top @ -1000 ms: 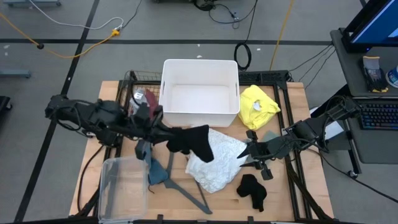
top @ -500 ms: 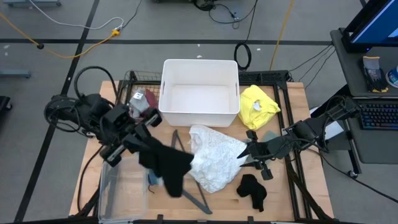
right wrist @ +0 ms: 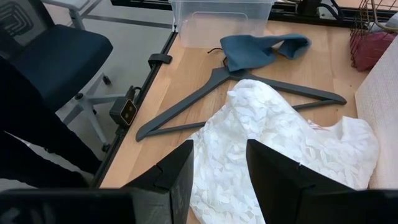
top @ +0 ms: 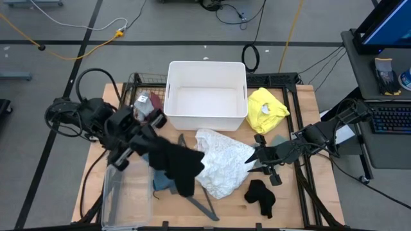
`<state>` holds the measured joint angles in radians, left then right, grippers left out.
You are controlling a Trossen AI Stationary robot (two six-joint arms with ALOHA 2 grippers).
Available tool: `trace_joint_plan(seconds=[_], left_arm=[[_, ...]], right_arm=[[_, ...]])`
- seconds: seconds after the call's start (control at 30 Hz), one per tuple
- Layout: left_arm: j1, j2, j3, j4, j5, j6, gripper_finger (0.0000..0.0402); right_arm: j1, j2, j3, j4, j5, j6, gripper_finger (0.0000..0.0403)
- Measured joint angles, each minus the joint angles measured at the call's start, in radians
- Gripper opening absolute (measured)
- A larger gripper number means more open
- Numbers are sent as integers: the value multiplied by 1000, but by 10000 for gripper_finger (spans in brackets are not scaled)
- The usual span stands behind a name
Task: Pick & Place Cloths
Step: Put the black underwear into the brown basket
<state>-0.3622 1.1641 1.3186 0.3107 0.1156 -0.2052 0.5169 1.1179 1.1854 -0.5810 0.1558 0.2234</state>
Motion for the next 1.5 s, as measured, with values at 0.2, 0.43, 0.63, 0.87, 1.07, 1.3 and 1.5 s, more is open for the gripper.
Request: trace_joint_plan(seconds=[0.2,0.43,0.63,0.87,1.07,1.3,1.5], left_arm=[[2,-11,0,2,-297,54,0],[2,-22,0,2,-747,284,0],[7,-23,0,15,-1258,624,0],[82,-23,0,34,-1681,930,0],[192,-22,0,40,-1688,1068,0],[348,-22,0,32,-1688,1068,0],[488,-23,0,2,-1688,1068,0]], right_arm=[[0,0,0,0,0,0,141],[0,0,0,0,0,0,141],[0,0,0,-2,0,0,141],[0,0,0,-32,0,0,141],[0,0,0,-50,0,0,141],[0,0,0,-49,0,1,141],[0,0,0,-49,0,1,141]])
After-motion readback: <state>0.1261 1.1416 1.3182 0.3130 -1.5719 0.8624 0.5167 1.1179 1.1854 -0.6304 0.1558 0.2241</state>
